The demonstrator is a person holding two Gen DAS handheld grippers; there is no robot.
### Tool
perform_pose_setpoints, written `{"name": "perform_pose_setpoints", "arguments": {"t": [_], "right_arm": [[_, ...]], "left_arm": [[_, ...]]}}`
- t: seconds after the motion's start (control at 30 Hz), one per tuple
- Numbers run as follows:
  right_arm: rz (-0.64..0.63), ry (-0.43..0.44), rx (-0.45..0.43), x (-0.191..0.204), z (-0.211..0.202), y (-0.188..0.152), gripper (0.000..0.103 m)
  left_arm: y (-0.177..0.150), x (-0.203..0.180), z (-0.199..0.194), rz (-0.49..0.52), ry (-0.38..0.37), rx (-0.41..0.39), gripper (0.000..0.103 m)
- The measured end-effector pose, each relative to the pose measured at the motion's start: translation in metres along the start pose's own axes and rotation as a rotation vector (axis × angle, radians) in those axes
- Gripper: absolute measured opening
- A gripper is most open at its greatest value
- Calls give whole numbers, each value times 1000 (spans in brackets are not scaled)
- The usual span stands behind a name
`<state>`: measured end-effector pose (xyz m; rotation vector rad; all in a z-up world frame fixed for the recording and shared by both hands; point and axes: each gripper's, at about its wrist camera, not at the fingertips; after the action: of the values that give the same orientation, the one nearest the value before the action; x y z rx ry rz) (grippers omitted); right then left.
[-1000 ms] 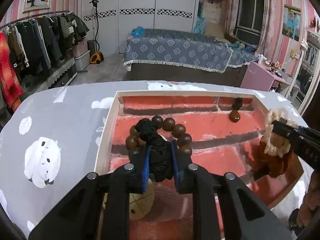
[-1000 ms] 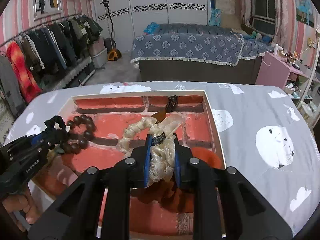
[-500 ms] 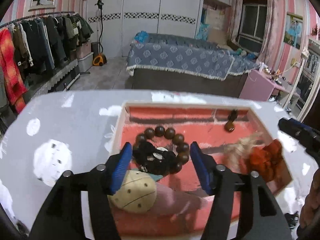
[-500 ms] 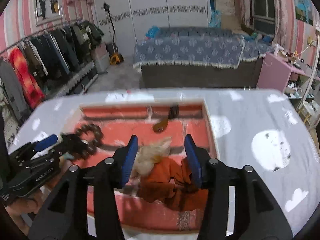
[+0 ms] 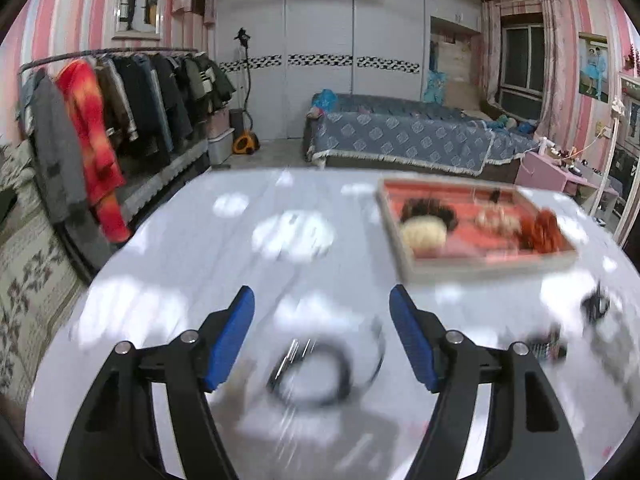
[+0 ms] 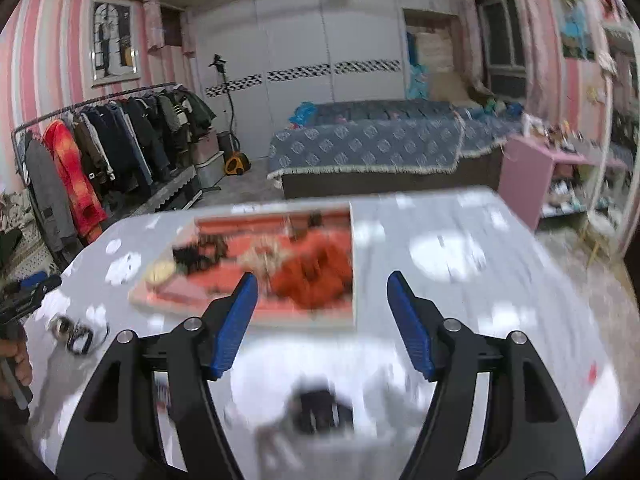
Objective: Organize jewelry
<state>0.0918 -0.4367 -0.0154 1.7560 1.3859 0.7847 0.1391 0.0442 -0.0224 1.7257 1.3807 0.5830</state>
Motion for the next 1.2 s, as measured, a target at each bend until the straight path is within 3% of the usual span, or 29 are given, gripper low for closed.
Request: {"name": "perform_pose_setpoints", "arguments": {"t": [0.2,0.3,0.73,1.07,1.2], "right_arm": [[-4,-21,97,-11,-23,-77,72],[2,-17,152,-8,-19,-97,73],[-36,-26,154,3,-17,-98,73],[-63,-27,150,24,-1,-83,76],[-69,-34,148,29,7,-74,76]], "left_arm": [[-62,-2,-24,-77,-32,41,72],[-66,-1,-24,-106,-45,68,72],[-64,-17,-14,-95,-62,113,72],[-37,-90,23,-40,-162,145,73],[-31,-97,33,-29,-157,143,73]]}}
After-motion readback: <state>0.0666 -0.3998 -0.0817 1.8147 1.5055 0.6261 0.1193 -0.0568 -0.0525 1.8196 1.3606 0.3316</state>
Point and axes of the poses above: each gripper's, at about its wrist camera, not at the fingertips, and z roughly the way its jaws point, x to its left, y to its top, and after that the axes turned 14 degrees about -y, right-handed
